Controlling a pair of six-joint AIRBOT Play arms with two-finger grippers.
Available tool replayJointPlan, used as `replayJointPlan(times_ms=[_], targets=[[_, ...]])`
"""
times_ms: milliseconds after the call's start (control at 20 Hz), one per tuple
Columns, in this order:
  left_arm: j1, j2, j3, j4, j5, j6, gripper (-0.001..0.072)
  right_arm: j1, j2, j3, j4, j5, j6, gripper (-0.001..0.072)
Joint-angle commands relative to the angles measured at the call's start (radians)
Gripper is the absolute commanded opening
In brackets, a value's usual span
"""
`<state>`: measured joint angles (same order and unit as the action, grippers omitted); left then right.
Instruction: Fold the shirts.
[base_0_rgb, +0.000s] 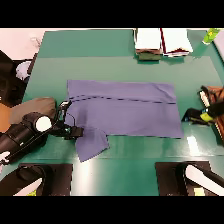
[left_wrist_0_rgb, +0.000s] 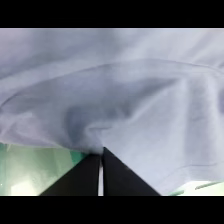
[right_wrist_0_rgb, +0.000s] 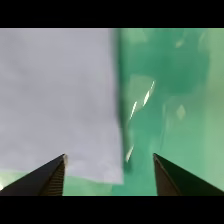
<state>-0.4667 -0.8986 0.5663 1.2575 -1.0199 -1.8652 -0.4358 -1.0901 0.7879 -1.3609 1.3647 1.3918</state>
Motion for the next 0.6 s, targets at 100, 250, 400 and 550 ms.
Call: replayJointPlan(times_ms=[100, 250, 400, 550], targets=[[0.0, 0.005, 0.004, -0.002, 0.013, 0.016, 0.0032, -0.018, 0.013, -0.166, 0.019, -0.027, -0.006, 0.0571], [0.0, 0.005, 0.004, -0.005, 0.016, 0.016, 0.0032, 0.078, 0.013, -0.167, 0.072, -0.051, 0.006, 0.057], [0.0, 0.005, 0.004, -0.005, 0.016, 0.016, 0.0032, 0.16, 0.013, -0.167, 0.045, -0.056, 0.022, 0.05], [0.0, 0.005, 0.004, -0.004, 0.008, 0.016, 0.0032, 0.214, 0.013, -0.167, -0.011, -0.059, 0.031, 0.0404]])
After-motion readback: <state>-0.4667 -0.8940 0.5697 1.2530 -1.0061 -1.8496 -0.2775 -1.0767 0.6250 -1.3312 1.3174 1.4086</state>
